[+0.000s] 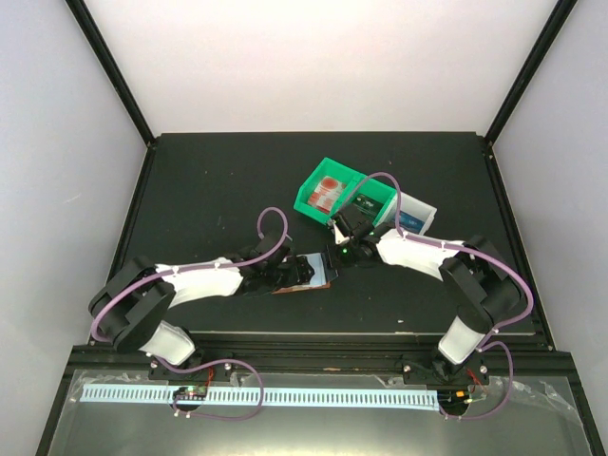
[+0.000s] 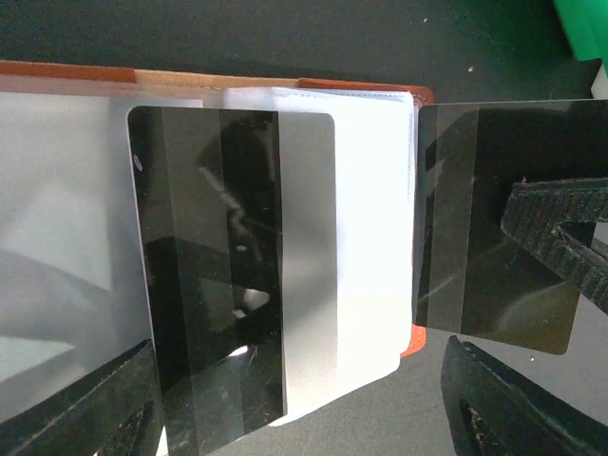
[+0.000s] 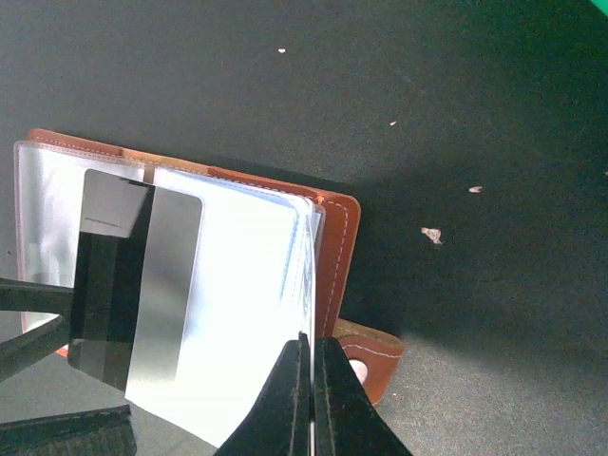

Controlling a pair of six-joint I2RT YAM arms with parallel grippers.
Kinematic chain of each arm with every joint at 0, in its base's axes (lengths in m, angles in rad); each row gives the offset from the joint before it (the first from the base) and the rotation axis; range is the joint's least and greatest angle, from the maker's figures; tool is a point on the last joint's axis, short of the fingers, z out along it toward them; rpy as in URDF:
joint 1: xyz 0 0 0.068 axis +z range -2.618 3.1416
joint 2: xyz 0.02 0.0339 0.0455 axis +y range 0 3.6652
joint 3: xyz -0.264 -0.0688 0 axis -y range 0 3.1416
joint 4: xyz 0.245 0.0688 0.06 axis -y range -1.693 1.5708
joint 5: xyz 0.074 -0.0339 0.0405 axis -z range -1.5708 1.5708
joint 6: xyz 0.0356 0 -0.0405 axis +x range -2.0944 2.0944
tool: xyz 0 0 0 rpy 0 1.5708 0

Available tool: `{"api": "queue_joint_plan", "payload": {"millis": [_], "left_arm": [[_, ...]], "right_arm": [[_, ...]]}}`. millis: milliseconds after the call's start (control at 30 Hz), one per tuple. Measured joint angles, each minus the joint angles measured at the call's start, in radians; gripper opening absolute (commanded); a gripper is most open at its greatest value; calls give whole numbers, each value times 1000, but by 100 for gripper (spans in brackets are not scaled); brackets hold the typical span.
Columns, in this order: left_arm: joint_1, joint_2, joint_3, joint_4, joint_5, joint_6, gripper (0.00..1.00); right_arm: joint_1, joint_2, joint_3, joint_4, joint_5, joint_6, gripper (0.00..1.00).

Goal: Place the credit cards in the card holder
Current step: Insert the credit card into the card holder.

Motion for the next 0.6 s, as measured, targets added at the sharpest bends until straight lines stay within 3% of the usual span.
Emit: {"api": "queue_joint_plan", "payload": {"millis": [167, 367, 600], "left_arm": [[0, -18, 13, -72, -10, 21, 79], [0, -34, 15, -127, -40, 39, 65], [0, 4, 59, -140, -44, 73, 64]], "right_arm": [[0, 2, 0, 1, -1, 0, 1], [0, 2, 0, 2, -1, 0, 1], [0, 3, 0, 2, -2, 0, 1]]}}
